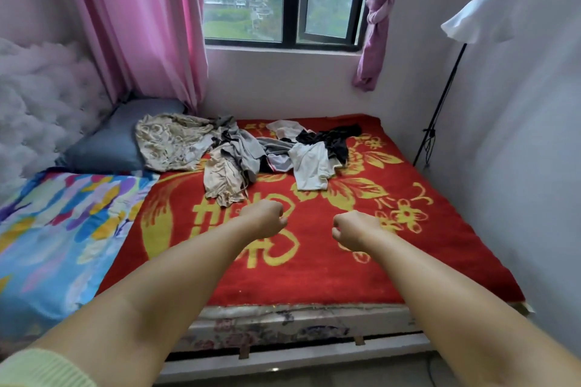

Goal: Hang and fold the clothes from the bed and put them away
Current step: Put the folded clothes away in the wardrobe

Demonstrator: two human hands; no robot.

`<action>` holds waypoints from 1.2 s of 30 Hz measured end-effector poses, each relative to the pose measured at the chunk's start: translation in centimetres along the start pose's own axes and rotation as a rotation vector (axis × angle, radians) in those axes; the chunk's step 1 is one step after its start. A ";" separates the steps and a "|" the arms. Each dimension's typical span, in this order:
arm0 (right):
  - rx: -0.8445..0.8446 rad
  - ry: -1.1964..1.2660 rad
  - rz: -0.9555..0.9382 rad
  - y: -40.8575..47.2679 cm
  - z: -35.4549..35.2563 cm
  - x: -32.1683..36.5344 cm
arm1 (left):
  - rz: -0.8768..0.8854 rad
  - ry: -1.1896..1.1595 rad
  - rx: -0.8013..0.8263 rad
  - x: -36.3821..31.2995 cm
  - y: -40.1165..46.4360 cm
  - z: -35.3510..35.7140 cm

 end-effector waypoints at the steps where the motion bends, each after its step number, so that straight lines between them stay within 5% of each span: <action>1: 0.001 0.007 0.021 1.7 -0.4 -0.9 | 0.006 0.003 -0.007 0.1 2.2 -0.5; 12: 0.112 0.059 0.161 14.1 3.4 -10.6 | 0.106 0.055 0.121 -2.3 18.1 3.5; 25: 0.294 0.131 0.046 36.3 13.1 -23.5 | -0.054 -0.010 0.293 -7.6 40.6 12.8; 36: 0.270 0.238 -0.043 54.0 26.5 -23.2 | -0.061 -0.023 0.366 -6.1 57.6 25.5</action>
Point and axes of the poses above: each hand's wrist, its own y-axis towards the middle knuckle, its own z-axis out of the palm, x = y × z, the point moved 7 cm from there along y, towards the middle knuckle
